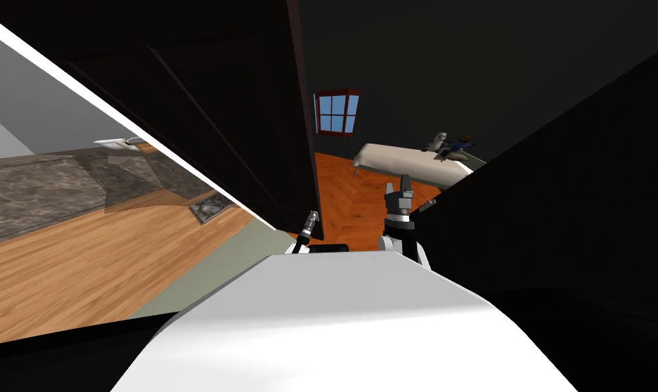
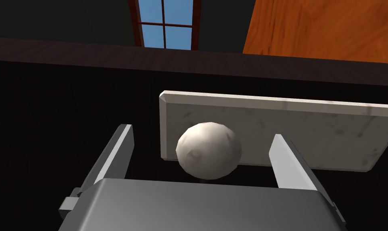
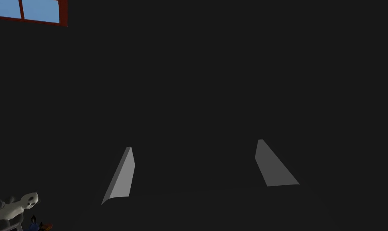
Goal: Push the door open
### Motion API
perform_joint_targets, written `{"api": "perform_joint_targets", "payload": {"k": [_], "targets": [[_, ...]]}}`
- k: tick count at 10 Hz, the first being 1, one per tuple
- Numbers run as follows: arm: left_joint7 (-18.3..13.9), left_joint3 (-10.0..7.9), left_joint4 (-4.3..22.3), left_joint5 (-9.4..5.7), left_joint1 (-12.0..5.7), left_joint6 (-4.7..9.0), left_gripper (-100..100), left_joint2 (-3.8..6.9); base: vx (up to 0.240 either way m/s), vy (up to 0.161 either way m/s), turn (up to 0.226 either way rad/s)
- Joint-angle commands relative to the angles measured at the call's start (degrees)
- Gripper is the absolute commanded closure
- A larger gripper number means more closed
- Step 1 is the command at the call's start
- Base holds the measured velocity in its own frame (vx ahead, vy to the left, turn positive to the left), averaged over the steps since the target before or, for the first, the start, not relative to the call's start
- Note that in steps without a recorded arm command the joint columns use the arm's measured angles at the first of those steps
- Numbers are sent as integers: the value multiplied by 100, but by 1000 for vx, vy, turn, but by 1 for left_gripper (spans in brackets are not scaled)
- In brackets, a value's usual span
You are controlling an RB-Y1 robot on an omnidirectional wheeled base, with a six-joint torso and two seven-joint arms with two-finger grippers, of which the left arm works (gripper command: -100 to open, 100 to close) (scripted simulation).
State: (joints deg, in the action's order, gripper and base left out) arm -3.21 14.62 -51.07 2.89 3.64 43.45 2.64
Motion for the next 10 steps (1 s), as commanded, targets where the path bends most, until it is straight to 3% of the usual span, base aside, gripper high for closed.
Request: {"api": "perform_joint_targets", "payload": {"k": [1,2,7,10], "targets": [[0,0,0,0,0,0,-100,0,68,-26,17],[0,0,0,0,0,0,100,0,-14,2,-12],[0,0,0,0,0,0,100,0,-11,4,-3],[51,-159,50,-66,-31,-21,100,82,137,-75,42]]}}
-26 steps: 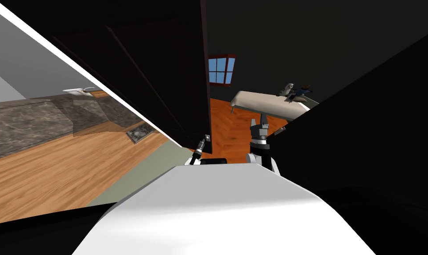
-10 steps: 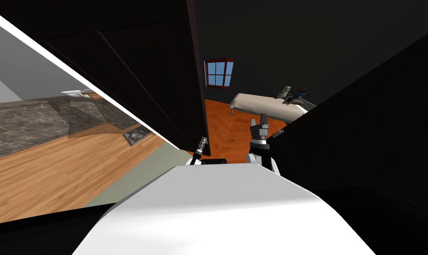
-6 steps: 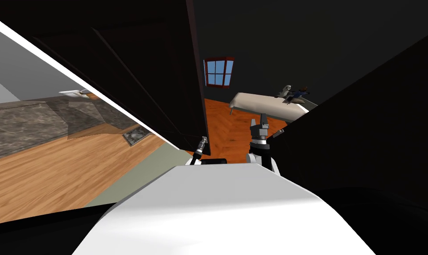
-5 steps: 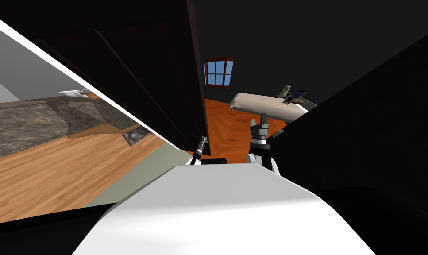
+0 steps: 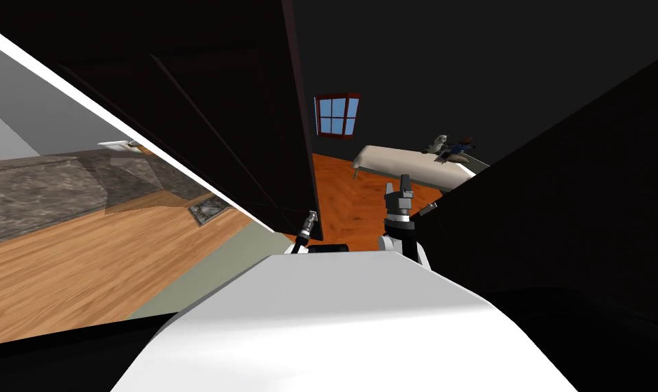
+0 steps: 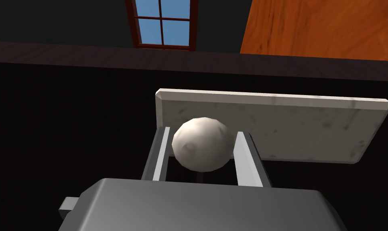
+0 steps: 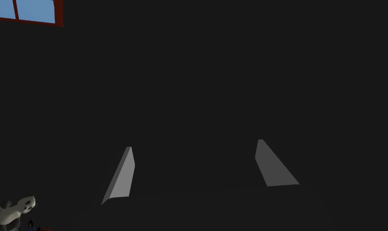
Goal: Push the door open
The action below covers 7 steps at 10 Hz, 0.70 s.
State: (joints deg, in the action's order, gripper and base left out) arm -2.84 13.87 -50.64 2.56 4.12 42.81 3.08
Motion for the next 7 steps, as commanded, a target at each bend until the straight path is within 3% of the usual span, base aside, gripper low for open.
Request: {"api": "perform_joint_targets", "payload": {"k": [1,7], "targets": [[32,-139,19,-56,-92,41,100,60,184,-64,22],[141,-502,102,-209,-177,27,100,145,163,-80,52]]}}
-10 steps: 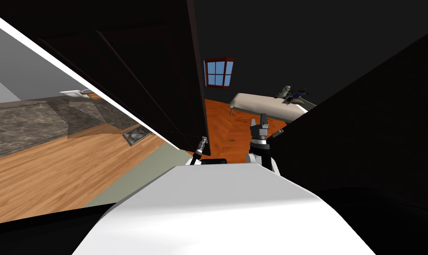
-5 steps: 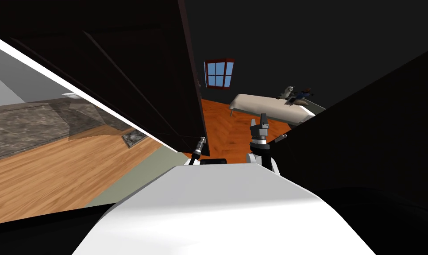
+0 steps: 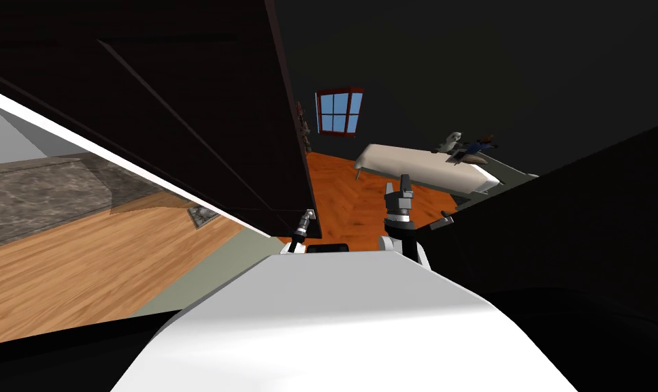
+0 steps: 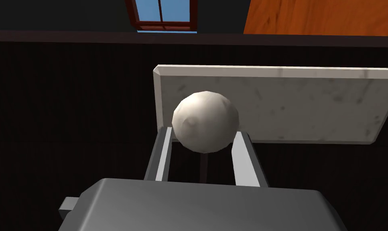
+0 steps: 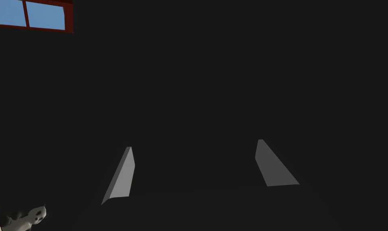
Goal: Push the door open
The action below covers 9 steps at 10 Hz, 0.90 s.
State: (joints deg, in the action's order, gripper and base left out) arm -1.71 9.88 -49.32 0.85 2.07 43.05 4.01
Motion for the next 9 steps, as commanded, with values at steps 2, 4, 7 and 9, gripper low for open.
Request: {"api": "perform_joint_targets", "payload": {"k": [2,4,7,9], "targets": [[78,-273,8,-110,-11,-3,100,65,171,-74,106],[42,-187,-69,-96,41,-46,-100,41,-111,-45,57],[20,-182,-150,-128,91,-76,-100,-23,-237,-60,48],[3,-179,-210,-152,128,-99,-100,-121,-233,-48,48]]}}
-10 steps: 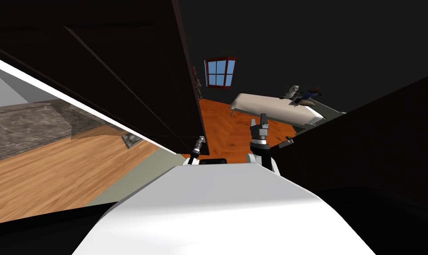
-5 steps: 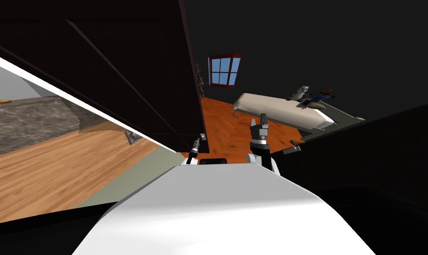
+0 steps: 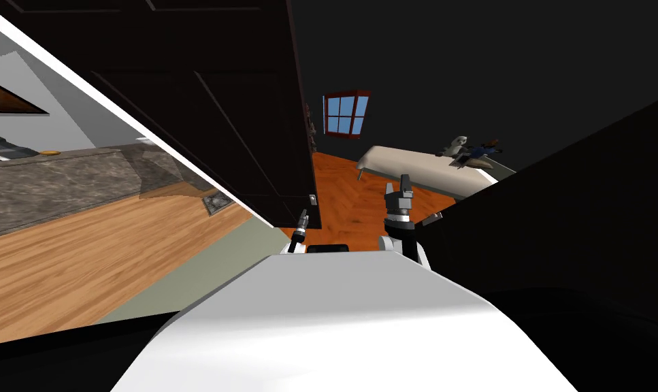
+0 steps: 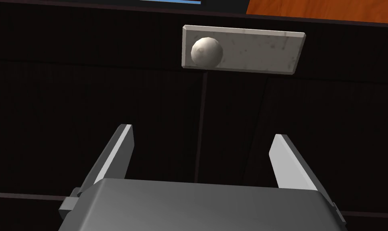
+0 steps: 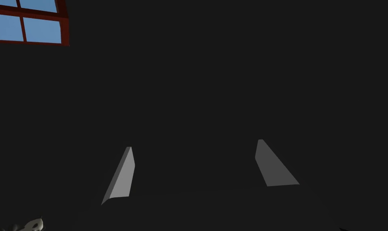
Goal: Push the door open
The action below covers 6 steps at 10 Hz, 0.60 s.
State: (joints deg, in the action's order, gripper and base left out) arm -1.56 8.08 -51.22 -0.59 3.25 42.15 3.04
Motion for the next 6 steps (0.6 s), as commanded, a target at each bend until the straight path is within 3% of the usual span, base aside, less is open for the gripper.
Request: {"api": "perform_joint_targets", "payload": {"k": [1,6], "targets": [[0,0,0,0,0,0,-100,0,-119,-20,10],[37,-62,76,-23,-17,94,-100,44,193,-15,-24]]}}
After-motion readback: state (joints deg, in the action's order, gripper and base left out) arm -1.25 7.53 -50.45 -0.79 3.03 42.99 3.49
